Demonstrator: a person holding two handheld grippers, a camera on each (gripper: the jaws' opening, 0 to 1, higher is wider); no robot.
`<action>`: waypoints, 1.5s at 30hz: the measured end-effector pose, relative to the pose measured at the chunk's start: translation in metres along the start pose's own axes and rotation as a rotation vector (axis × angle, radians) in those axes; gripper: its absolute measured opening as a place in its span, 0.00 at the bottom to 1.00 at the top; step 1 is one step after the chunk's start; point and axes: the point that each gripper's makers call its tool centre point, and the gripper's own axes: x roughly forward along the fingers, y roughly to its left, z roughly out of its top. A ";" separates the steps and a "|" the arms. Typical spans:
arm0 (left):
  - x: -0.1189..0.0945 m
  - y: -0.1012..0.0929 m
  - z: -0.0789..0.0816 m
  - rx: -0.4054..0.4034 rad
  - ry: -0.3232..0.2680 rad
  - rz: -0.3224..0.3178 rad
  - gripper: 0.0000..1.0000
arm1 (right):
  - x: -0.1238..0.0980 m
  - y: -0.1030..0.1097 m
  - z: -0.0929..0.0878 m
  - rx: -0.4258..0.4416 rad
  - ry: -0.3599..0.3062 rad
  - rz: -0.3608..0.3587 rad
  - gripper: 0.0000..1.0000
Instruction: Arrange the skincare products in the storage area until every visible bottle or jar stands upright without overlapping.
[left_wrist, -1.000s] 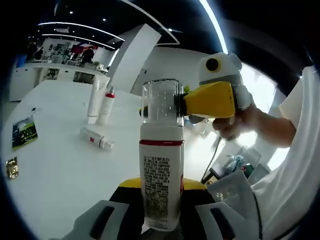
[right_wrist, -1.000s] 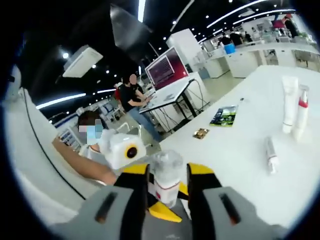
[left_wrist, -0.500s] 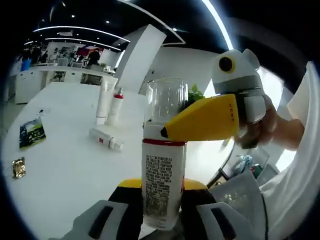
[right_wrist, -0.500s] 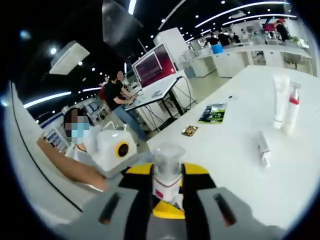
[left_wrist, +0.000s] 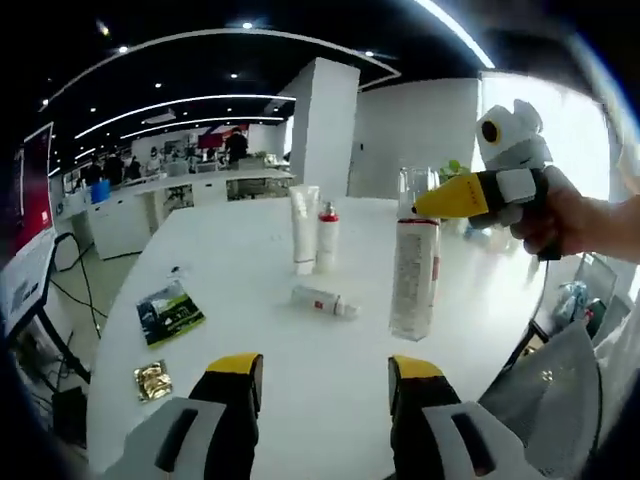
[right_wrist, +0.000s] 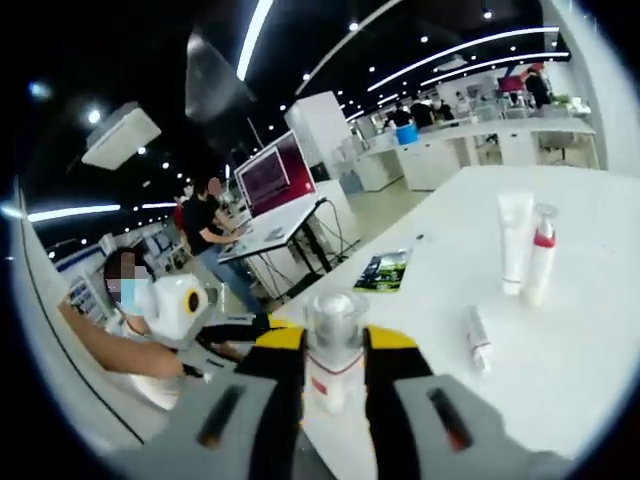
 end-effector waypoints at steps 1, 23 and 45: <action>-0.001 0.007 -0.001 0.010 0.002 0.023 0.60 | 0.001 -0.003 0.000 -0.004 0.000 -0.004 0.22; 0.008 0.053 -0.061 0.032 0.146 0.150 0.52 | 0.036 -0.150 0.024 -0.028 -0.052 -0.289 0.22; 0.011 0.060 -0.076 0.028 0.175 0.166 0.45 | 0.119 -0.206 0.007 -0.345 -0.026 -0.291 0.22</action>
